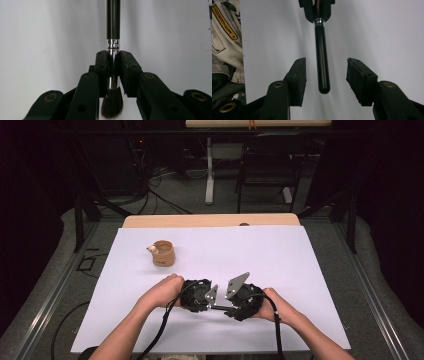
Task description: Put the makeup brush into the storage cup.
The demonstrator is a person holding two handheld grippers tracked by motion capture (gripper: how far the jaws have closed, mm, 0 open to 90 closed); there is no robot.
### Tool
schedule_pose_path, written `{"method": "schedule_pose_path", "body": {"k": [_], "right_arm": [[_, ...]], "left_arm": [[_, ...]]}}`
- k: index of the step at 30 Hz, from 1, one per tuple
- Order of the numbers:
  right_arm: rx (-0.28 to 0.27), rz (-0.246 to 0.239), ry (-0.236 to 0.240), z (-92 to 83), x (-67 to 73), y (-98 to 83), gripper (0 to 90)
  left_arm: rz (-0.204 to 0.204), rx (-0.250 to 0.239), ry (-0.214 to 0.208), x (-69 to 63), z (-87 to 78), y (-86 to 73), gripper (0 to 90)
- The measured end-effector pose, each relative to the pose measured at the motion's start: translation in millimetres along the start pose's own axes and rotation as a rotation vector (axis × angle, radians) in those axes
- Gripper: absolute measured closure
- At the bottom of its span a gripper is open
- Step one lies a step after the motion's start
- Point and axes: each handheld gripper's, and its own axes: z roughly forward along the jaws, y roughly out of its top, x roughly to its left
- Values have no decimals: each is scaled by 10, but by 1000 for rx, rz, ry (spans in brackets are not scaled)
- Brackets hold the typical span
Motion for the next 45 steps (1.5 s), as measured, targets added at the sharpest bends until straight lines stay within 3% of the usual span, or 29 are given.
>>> {"method": "schedule_pose_path", "body": {"k": [10, 21, 28, 32, 33, 36, 40, 42, 45], "right_arm": [[-15, -3, 25, 107, 63, -41, 681], [-41, -4, 14, 144, 73, -42, 779], [-49, -23, 11, 143, 84, -40, 790], [-58, -34, 14, 125, 77, -55, 791], [-53, -17, 11, 120, 79, -70, 791], [-52, -22, 7, 121, 62, -89, 791], [-50, -13, 1, 115, 57, -103, 791], [-45, -18, -5, 104, 49, -109, 791], [-55, -13, -10, 96, 44, -122, 791]], "left_arm": [[32, 5, 7, -6, -23, 14, 772], [56, 39, 20, -29, -32, 19, 771], [70, 40, 37, -59, -30, 12, 746], [46, 28, 57, -61, -46, -35, 463], [3, -2, 68, -65, -56, -80, 357], [-28, -26, 82, -72, -83, -147, 215], [-63, -44, 111, -118, -103, -253, 142], [-90, -71, 119, -155, -100, -313, 61], [-128, -106, 163, -194, -115, -392, 0]]}}
